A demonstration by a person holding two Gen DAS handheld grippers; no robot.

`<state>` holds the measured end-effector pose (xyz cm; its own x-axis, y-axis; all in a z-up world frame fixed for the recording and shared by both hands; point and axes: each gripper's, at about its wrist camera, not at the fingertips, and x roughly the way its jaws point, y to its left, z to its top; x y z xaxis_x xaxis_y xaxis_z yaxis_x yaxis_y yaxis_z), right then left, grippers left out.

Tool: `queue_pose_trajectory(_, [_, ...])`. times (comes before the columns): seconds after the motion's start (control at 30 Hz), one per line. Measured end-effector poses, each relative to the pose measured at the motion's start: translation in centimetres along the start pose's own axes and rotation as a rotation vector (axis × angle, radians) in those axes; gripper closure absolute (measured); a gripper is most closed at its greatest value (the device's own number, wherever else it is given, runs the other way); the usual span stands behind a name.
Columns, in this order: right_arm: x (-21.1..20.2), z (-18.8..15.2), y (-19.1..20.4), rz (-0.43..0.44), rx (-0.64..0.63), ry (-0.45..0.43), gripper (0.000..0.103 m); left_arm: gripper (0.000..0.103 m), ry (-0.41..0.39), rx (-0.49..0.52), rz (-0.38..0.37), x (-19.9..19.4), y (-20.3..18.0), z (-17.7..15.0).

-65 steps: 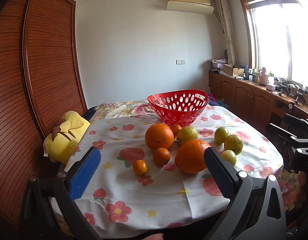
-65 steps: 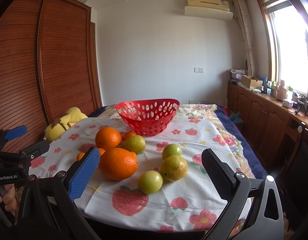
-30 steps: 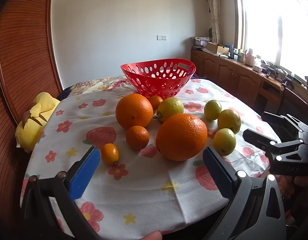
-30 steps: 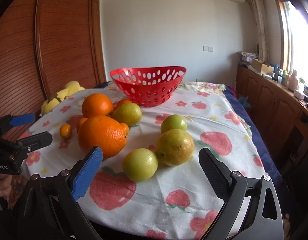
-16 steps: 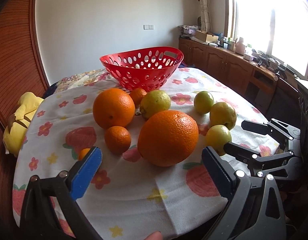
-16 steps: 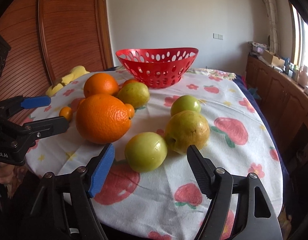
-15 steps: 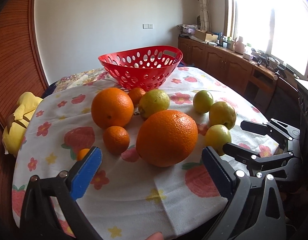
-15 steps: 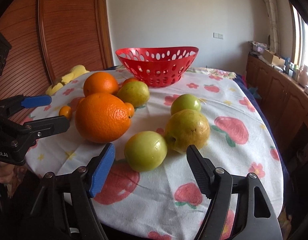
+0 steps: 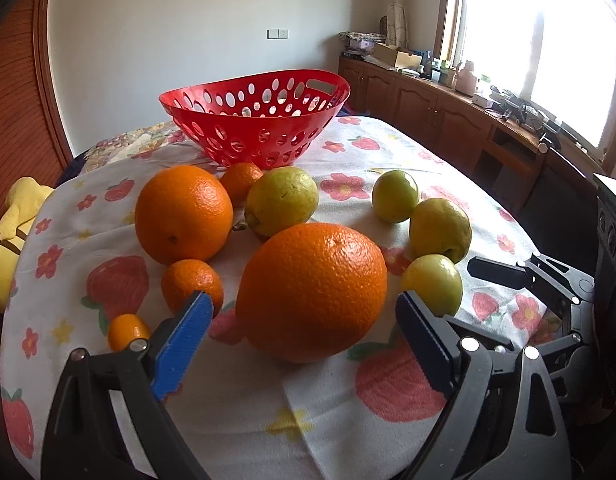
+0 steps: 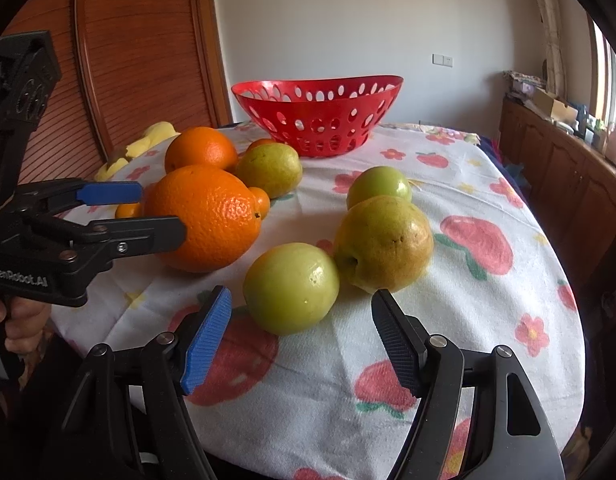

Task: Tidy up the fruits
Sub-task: 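Close the left tool on the large orange while the right tool grasps a green apple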

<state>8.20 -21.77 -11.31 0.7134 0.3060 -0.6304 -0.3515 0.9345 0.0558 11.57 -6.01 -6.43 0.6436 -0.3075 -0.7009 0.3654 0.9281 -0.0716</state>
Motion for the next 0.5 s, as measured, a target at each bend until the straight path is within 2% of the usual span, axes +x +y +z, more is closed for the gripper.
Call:
queue_pose_trajectory(0.17, [0.2,0.2,0.2,0.011,-0.012,-0.004,0.029,0.01,0.014,0.021,-0.018,0.6,-0.5,0.6])
queue_pose_trajectory(0.5, [0.7,0.0,0.4,0.013,-0.019,0.012,0.029,0.011,0.052,0.037,-0.004,2.4,-0.7,0.8])
